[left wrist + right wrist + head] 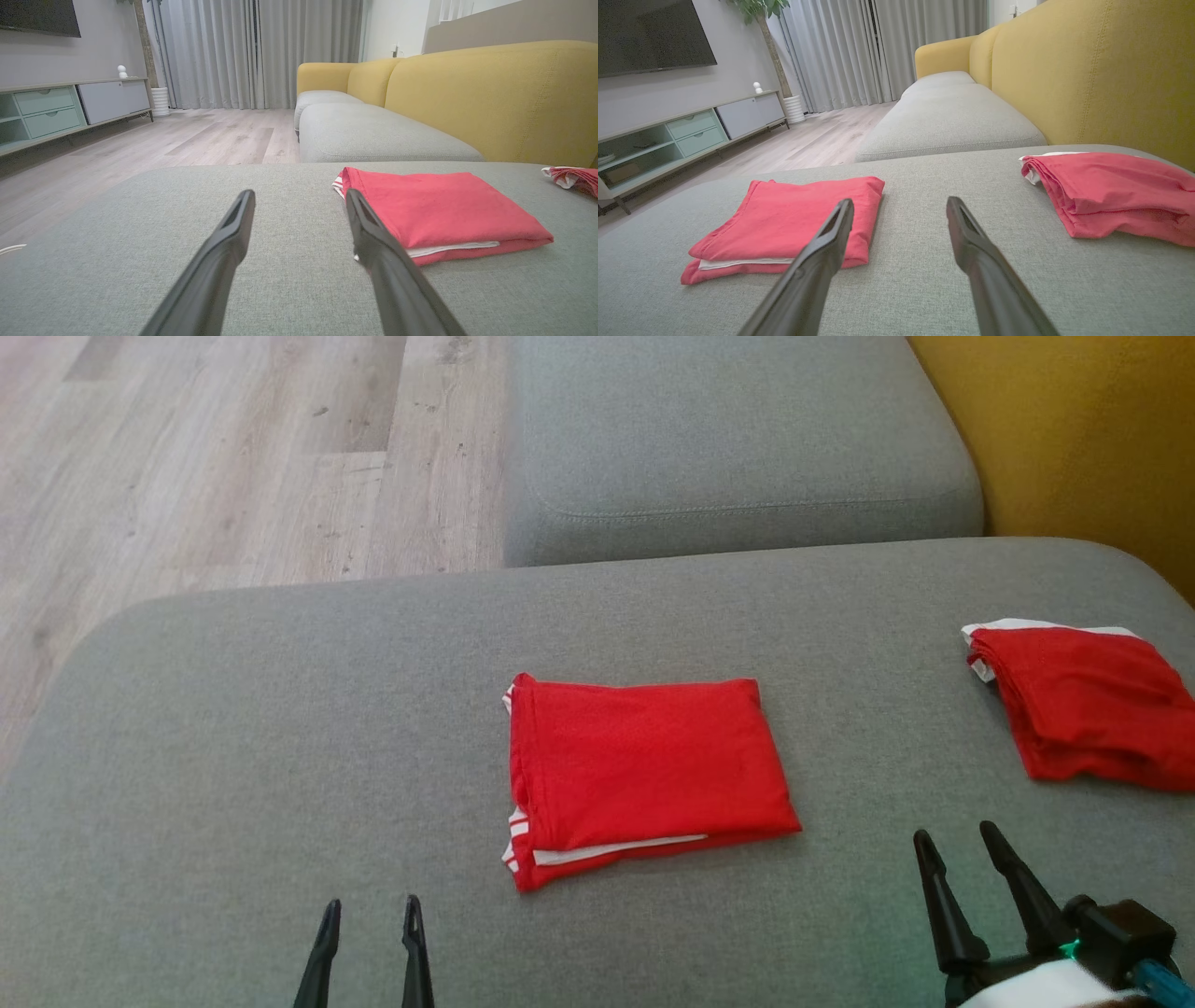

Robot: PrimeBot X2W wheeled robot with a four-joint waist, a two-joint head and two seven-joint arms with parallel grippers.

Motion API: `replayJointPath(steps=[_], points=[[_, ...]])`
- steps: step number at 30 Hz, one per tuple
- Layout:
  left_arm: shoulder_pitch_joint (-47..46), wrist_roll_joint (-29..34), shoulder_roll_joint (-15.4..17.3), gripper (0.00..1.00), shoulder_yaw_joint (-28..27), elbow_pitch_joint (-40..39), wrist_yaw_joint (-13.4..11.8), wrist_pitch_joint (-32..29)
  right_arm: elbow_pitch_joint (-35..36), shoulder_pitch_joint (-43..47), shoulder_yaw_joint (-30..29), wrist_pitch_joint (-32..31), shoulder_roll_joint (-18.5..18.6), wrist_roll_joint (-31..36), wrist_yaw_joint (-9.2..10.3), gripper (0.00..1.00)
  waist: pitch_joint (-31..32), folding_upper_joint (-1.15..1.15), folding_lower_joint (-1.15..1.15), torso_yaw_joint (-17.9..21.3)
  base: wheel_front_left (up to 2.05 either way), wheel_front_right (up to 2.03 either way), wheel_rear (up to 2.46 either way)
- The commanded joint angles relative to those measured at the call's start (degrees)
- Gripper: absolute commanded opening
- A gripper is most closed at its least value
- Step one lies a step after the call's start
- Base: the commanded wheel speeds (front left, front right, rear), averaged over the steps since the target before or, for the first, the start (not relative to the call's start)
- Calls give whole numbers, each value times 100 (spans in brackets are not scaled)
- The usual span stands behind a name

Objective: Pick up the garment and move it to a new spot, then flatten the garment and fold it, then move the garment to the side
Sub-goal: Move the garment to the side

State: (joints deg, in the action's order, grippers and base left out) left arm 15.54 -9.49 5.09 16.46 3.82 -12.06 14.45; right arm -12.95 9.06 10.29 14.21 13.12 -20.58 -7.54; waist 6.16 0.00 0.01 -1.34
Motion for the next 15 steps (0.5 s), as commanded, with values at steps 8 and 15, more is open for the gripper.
replayJointPath(steps=[8,15], points=[[-187,100,-104,100,-270,-139,51,55,228,-64,81,78,101,66,5,100,-65,0,-1,3,0,0,0],[-235,154,-136,100,-234,-121,102,55,178,-156,173,78,180,26,5,100,-266,0,-1,-65,0,0,0]])
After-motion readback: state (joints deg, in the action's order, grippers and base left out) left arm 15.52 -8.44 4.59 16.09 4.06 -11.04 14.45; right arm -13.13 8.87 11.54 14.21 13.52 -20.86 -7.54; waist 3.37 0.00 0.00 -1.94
